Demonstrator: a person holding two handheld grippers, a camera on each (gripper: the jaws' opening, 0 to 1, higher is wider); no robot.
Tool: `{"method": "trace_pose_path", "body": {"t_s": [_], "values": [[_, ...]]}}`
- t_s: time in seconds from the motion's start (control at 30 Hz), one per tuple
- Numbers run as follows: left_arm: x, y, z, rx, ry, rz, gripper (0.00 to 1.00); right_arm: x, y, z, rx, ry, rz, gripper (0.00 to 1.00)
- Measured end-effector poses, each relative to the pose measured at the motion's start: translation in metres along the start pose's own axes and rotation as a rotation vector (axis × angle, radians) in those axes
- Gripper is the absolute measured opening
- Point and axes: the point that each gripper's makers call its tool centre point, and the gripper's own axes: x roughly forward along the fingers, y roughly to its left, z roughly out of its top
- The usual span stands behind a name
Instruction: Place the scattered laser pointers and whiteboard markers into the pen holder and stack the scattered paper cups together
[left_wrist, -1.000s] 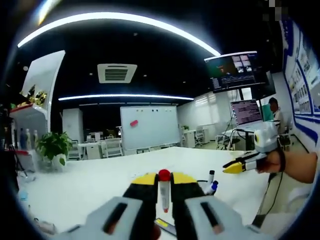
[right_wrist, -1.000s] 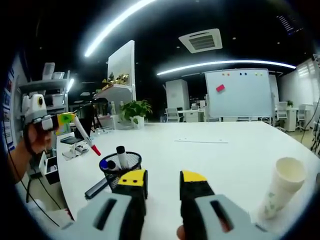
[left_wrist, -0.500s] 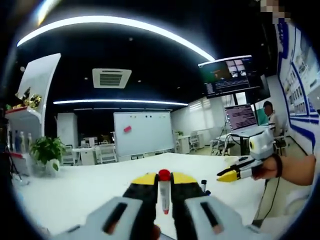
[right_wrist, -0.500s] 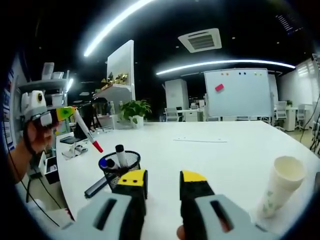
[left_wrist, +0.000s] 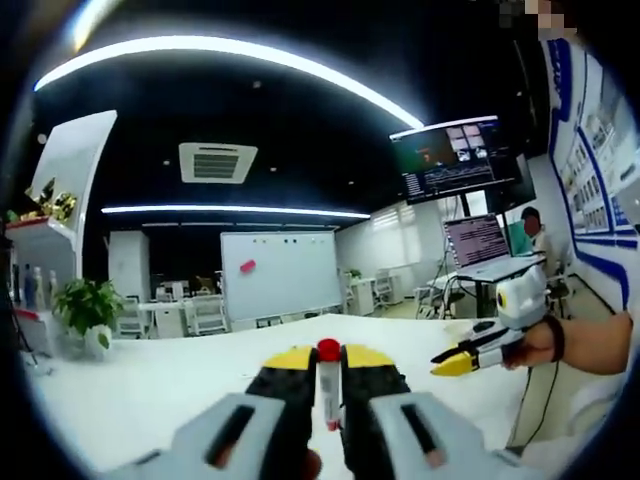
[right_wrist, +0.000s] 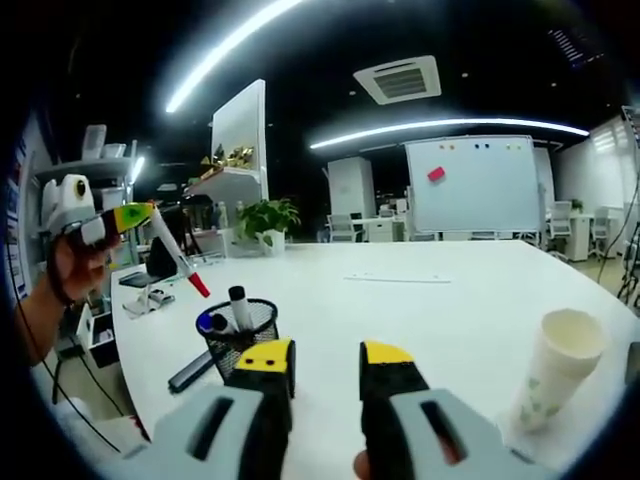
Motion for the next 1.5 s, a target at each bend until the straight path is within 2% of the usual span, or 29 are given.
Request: {"method": "trace_pose_path", "body": {"t_s": [0.37, 1.07, 1.5], "values": [[0.009, -0.012, 0.003, -0.003, -0.005, -0.045, 0.1, -0.002, -0.001, -0.001, -0.003, 0.007, -0.002, 0.26], [0.029, -0.024, -0.019, -0.012, 0.069, -0.097, 0.1, -0.002, -0.003, -0.007, 0.003, 0.022, 0.001, 0.26], [0.03, -0.025, -0.034, -0.012, 0.11, -0.097, 0.1, -0.001, -0.005, -0.009, 0.009, 0.022, 0.006, 0.26]]}}
